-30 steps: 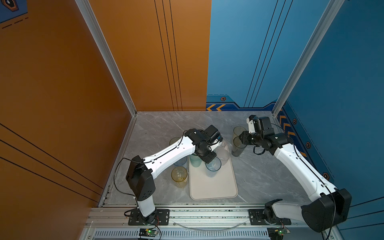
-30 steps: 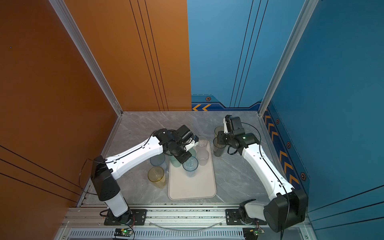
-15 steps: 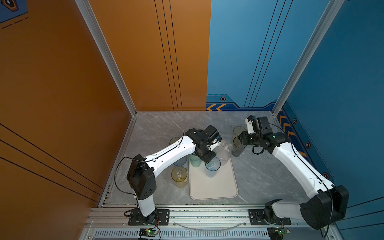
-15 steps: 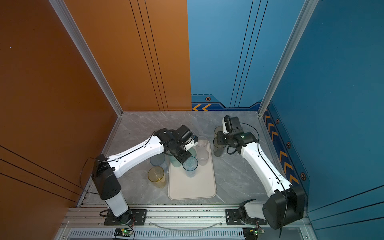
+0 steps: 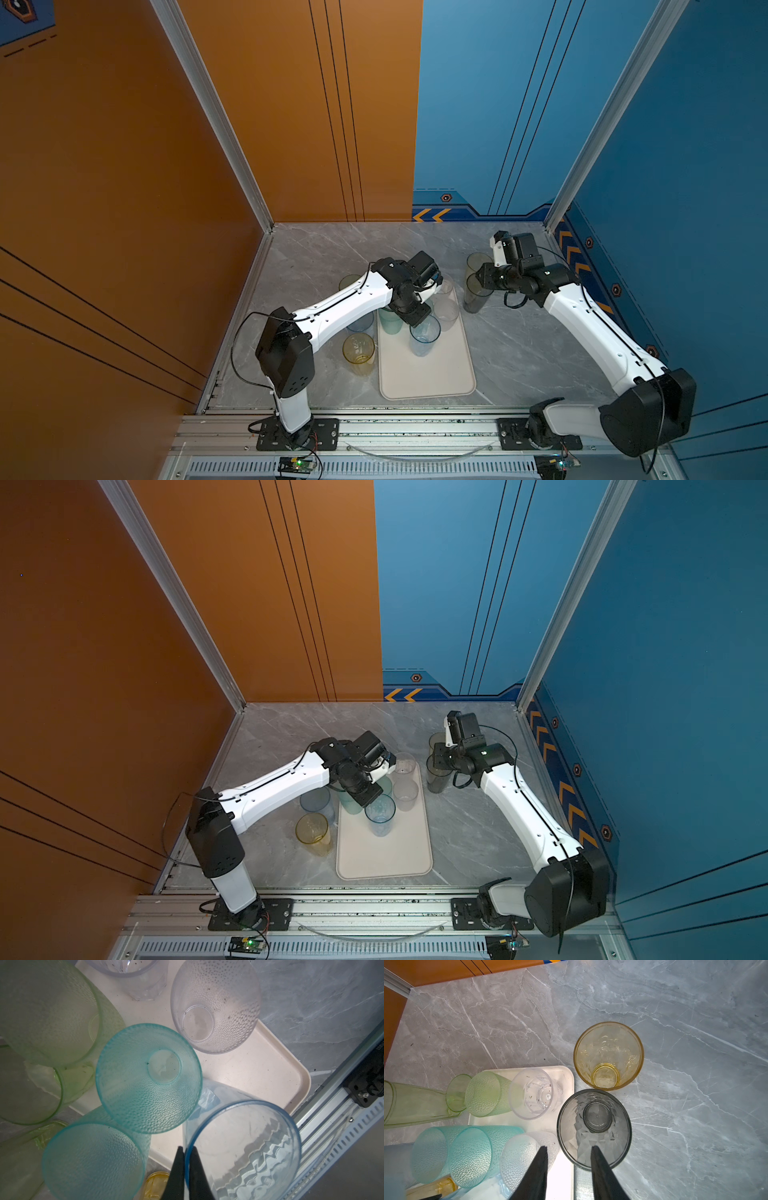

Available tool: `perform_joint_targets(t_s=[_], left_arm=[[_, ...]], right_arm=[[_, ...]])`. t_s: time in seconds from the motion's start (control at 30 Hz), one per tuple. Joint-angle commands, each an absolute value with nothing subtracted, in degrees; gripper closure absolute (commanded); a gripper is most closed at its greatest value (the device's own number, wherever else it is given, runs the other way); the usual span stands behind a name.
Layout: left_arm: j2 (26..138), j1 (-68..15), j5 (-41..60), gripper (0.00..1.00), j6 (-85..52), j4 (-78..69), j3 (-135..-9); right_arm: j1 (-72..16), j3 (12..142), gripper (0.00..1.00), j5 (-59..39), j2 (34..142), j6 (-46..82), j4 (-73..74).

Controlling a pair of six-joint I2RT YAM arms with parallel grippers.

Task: Place the glasses into the tray
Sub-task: 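Lower the blue cup onto the tray beside the teal cups, open left gripper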

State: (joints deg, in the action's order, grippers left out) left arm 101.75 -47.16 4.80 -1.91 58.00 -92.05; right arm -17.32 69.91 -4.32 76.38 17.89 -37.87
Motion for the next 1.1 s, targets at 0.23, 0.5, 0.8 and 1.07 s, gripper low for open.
perform_joint_targets(t_s=[0.23, 0.5, 0.8, 1.07], left_arm=[[101.95, -46.41, 6.15, 0.93, -1.53, 57.92, -91.41], [101.26, -46.41, 5.93, 0.86, -1.58, 57.89, -91.49], [99.81, -46.42, 5.46, 0.82, -1.58, 57.86, -91.32], [96.59, -45.71, 4.4, 0.82, -1.54, 57.91, -91.32]], right_arm=[[-17.77, 71.94, 0.66, -4.51, 77.08, 17.4, -37.88], [-17.75, 72.16, 0.65, -4.44, 77.08, 17.31, -38.28], [-17.75, 72.38, 0.65, -4.37, 77.17, 17.22, -38.49], [-17.67, 72.14, 0.65, -4.18, 77.28, 17.14, -38.76]])
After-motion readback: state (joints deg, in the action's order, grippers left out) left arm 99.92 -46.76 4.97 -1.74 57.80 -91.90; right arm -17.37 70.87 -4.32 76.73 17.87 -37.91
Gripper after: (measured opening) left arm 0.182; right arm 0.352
